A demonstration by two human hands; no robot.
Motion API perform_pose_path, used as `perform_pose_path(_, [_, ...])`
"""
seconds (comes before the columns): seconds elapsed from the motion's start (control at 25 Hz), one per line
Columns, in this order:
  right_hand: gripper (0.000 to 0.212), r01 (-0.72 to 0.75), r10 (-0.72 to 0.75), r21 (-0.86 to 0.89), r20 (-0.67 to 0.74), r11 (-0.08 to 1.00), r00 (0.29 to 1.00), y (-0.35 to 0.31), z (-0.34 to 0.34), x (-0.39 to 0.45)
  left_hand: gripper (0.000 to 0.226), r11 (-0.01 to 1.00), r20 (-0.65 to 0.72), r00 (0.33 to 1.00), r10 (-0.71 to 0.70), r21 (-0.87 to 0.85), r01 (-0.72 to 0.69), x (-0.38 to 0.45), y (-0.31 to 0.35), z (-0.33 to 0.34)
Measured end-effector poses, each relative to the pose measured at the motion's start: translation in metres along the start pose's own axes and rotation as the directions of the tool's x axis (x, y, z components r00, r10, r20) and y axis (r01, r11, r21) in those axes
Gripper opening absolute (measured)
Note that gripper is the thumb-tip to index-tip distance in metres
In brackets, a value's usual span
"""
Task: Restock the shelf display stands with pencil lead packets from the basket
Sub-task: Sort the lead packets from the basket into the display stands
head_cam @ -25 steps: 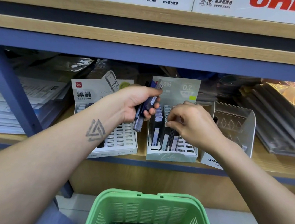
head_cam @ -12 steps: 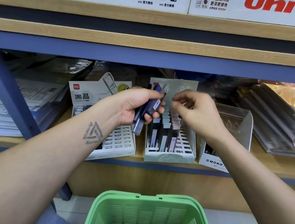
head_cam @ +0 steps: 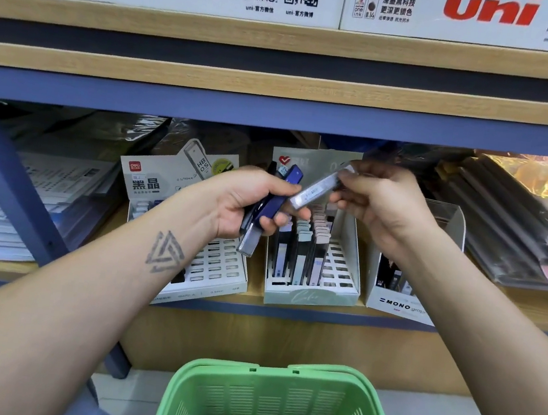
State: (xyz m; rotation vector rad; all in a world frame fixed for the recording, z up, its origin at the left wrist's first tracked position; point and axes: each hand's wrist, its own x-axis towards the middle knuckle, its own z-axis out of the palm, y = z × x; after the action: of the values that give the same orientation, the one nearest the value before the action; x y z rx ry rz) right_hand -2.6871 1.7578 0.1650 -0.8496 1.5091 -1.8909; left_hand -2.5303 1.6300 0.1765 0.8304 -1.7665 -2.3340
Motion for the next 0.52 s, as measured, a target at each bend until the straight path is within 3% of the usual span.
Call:
perform_pose_path(0.28, [0.009,-0.054,0.052,0.178,0.016,0.983,0.999,0.003,-0.005,-0.001,0.004,0.998,-0.082,0.997,-0.003,-0.063,-0.002,0.005,0.0,-0.004])
perform_pose_path(0.52, [0.026,0.006,-0.008,0.048,0.042,0.999,0.999,0.009,0.01,0.001,0.021,0.998,-0.204,0.978,0.052,-0.012,-0.056,-0.005,0.002,-0.018])
